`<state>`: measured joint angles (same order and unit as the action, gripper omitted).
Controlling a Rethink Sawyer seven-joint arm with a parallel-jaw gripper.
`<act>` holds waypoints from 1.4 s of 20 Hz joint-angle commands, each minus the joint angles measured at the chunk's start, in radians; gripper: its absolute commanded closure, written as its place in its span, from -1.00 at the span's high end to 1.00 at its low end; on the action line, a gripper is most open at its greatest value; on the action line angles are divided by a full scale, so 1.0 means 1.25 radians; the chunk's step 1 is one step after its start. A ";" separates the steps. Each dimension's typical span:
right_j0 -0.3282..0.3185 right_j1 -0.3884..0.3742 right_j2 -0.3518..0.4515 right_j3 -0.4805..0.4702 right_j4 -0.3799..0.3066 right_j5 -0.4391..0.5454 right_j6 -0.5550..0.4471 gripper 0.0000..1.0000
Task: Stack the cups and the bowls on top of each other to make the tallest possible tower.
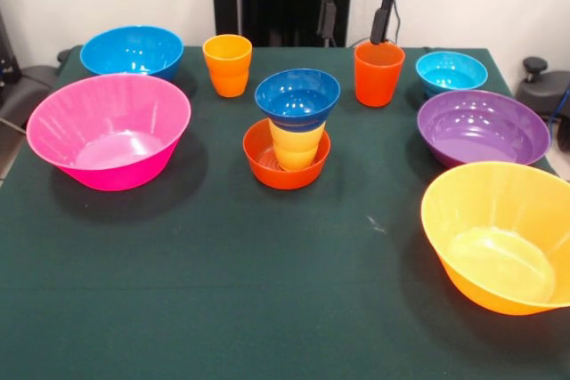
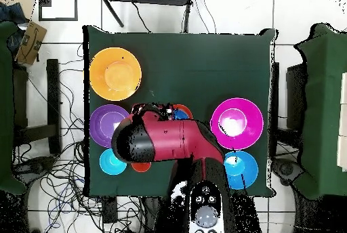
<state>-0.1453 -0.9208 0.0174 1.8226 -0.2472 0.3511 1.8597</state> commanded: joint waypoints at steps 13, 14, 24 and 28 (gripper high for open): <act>-0.249 -0.057 0.211 0.081 0.000 0.116 -0.126 1.00; -0.261 -0.056 0.220 0.082 -0.005 0.116 -0.131 1.00; -0.323 -0.024 0.269 0.060 -0.051 0.116 -0.138 1.00; -0.322 -0.009 0.271 0.053 -0.068 0.104 -0.125 1.00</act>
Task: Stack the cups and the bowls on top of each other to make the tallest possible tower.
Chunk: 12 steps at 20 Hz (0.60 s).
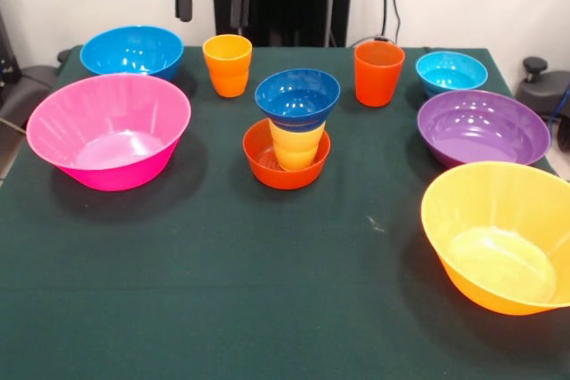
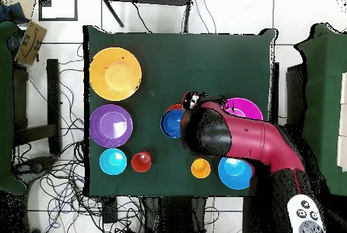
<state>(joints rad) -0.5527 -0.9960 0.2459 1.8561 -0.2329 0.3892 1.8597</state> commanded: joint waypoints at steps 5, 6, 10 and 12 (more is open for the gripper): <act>-0.006 0.062 0.089 0.022 -0.103 0.069 -0.127 1.00; -0.014 0.067 0.092 0.023 -0.107 0.066 -0.129 1.00; -0.045 0.079 0.108 0.023 -0.125 0.059 -0.138 1.00; -0.060 0.087 0.115 0.018 -0.133 0.060 -0.146 1.00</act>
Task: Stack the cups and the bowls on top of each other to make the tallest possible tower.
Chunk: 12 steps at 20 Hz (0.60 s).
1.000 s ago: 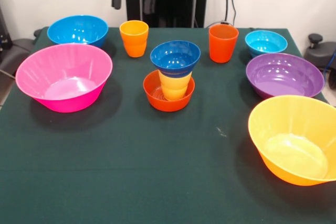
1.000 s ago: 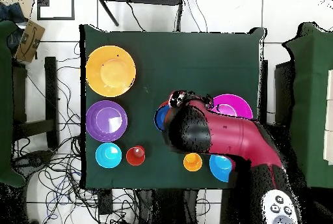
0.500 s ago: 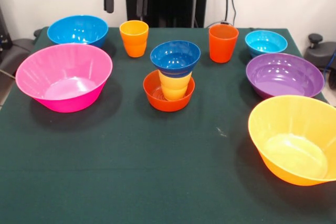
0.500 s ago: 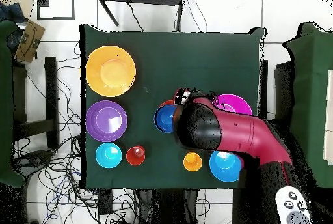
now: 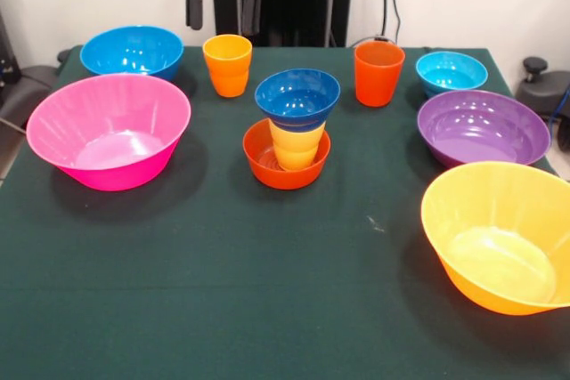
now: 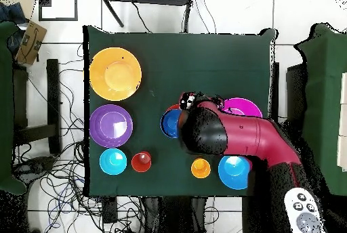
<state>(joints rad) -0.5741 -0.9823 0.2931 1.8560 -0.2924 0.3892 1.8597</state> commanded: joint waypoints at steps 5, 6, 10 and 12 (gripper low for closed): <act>-0.067 0.097 0.091 0.008 -0.113 0.047 -0.142 1.00; -0.069 0.102 0.091 0.005 -0.118 0.047 -0.137 1.00; -0.063 0.128 0.064 -0.001 -0.145 0.034 -0.098 1.00; -0.048 0.142 0.037 -0.011 -0.164 0.033 -0.070 1.00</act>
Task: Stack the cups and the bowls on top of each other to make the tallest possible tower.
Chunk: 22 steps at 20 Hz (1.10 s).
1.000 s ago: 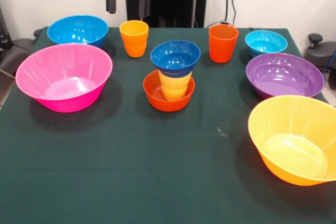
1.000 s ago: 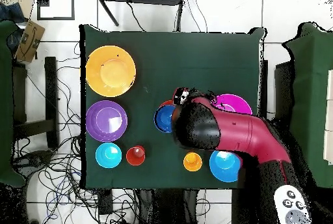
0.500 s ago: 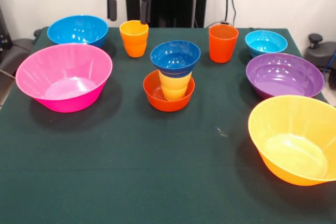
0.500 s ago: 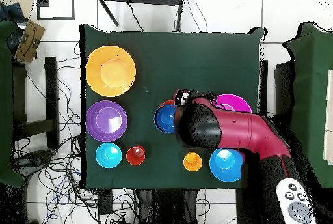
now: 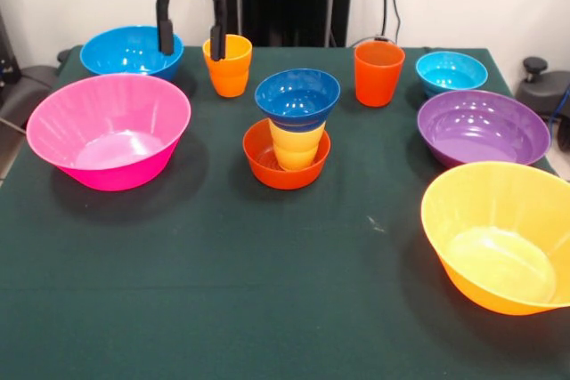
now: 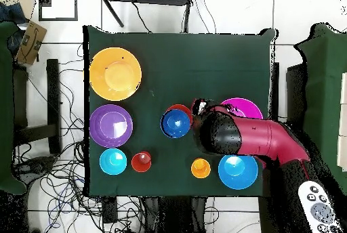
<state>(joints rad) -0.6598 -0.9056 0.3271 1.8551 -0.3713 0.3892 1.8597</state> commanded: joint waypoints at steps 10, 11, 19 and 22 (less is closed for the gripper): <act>0.046 0.088 -0.072 -0.024 -0.135 0.095 -0.026 1.00; 0.049 0.096 -0.079 -0.032 -0.141 0.092 -0.022 1.00; 0.027 0.115 -0.083 -0.051 -0.162 0.071 -0.054 1.00; 0.025 0.119 -0.089 -0.057 -0.162 0.085 -0.054 1.00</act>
<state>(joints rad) -0.6259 -0.7880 0.2240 1.8490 -0.4989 0.3977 1.8597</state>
